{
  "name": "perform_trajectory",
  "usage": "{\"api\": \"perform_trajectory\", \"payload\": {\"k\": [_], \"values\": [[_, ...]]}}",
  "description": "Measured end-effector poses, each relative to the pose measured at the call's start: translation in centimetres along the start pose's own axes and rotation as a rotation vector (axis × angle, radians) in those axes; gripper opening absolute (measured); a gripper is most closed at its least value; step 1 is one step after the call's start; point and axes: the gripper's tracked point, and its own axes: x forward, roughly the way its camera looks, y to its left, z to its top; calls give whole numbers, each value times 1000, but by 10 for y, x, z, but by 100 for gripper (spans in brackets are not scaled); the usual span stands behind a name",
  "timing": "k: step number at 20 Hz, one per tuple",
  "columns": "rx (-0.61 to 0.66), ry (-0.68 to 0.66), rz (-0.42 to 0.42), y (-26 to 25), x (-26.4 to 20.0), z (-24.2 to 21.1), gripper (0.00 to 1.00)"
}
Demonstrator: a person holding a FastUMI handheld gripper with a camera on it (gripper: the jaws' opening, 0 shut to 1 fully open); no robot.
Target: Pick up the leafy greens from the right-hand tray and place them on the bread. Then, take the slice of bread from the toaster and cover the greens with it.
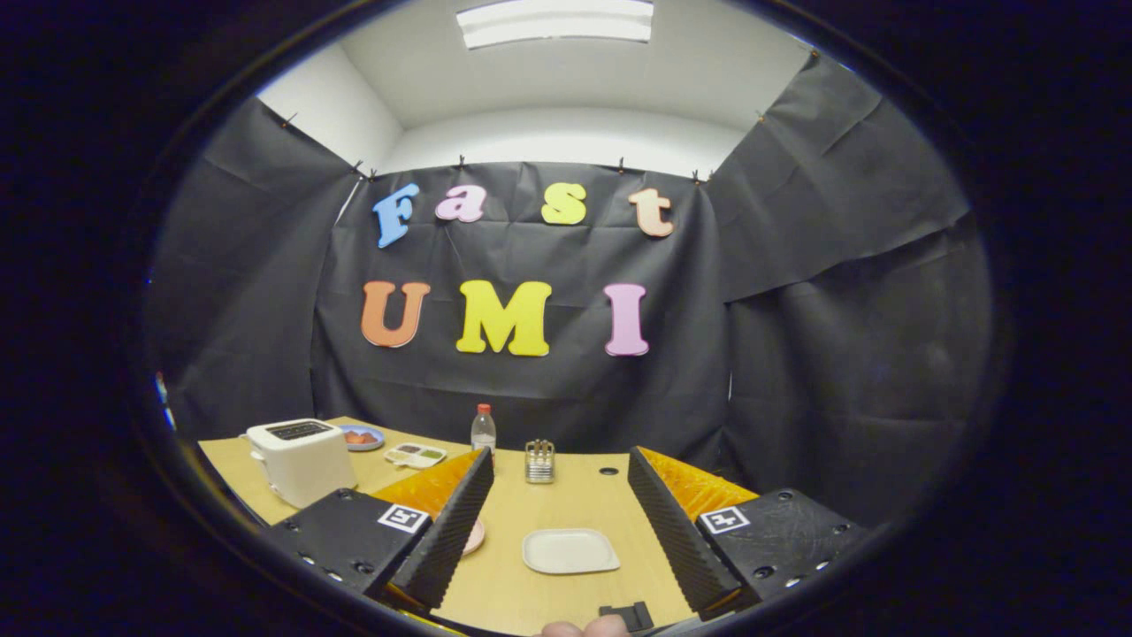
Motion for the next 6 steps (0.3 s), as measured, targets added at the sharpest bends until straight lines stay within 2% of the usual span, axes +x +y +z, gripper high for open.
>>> {"api": "perform_trajectory", "payload": {"k": [6], "values": [[9,14,21,3,2,-3,95]]}}
